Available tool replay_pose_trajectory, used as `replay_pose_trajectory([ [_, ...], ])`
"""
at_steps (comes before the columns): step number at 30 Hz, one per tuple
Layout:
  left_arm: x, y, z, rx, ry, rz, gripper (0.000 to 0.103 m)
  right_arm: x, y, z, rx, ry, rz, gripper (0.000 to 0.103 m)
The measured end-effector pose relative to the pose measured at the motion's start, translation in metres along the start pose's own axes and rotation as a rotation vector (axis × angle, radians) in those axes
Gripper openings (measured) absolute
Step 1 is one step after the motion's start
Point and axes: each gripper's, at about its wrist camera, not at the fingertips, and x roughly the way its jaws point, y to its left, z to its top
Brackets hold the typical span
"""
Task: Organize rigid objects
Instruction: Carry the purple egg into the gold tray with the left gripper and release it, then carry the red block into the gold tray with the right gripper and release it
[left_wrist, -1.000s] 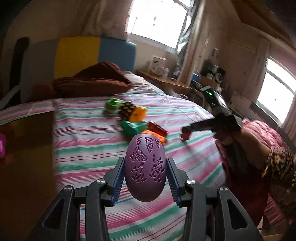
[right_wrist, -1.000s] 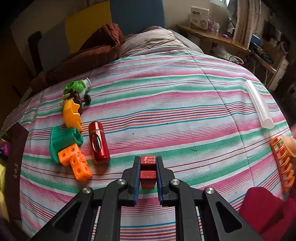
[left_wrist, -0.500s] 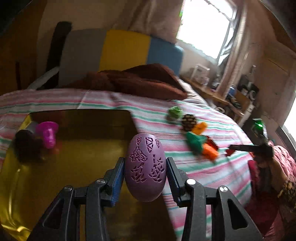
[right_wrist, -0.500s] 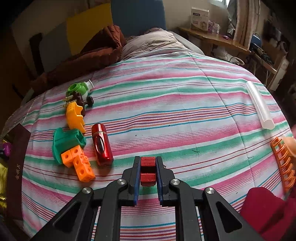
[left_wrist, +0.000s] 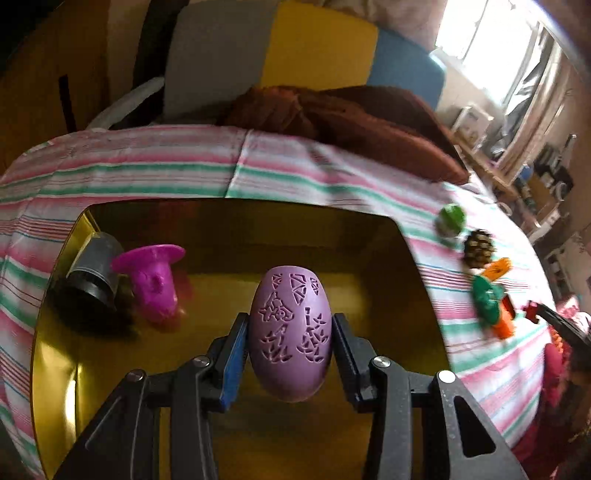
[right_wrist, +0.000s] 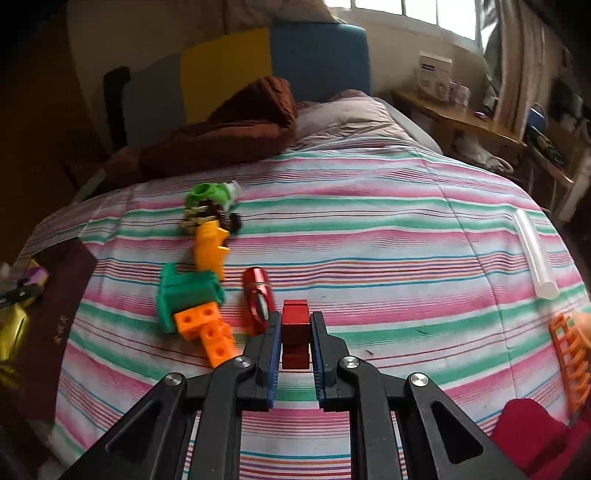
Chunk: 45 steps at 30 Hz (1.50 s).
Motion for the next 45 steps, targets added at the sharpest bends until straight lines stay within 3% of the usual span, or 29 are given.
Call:
replay_pose_trajectory([
  [9, 0.032, 0.022, 0.011, -0.079, 0.042, 0.062, 0.044, -0.006, 0.013, -0.001, -0.033, -0.029, 0.068, 0.015],
  [13, 0.03, 0.024, 0.012, -0.092, 0.015, 0.074, 0.046, -0.004, 0.01, 0.001, -0.027, -0.026, 0.068, 0.015],
  [22, 0.004, 0.039, 0.004, -0.204, -0.037, -0.013, 0.046, -0.001, 0.015, 0.0, -0.058, -0.016, 0.055, 0.015],
  [32, -0.033, 0.034, -0.043, -0.197, -0.143, -0.018, 0.046, 0.009, 0.034, -0.01, -0.109, 0.041, 0.059, 0.015],
  [35, -0.048, 0.031, -0.056, -0.166, -0.212, -0.002, 0.046, 0.015, 0.049, -0.015, -0.116, 0.08, 0.072, 0.015],
  [39, -0.059, 0.021, -0.07, -0.103, -0.276, 0.032, 0.046, 0.016, 0.078, -0.019, -0.103, 0.082, 0.151, 0.015],
  [45, -0.065, 0.014, -0.079, -0.062, -0.307, 0.018, 0.046, 0.02, 0.124, -0.018, -0.095, 0.08, 0.254, 0.015],
])
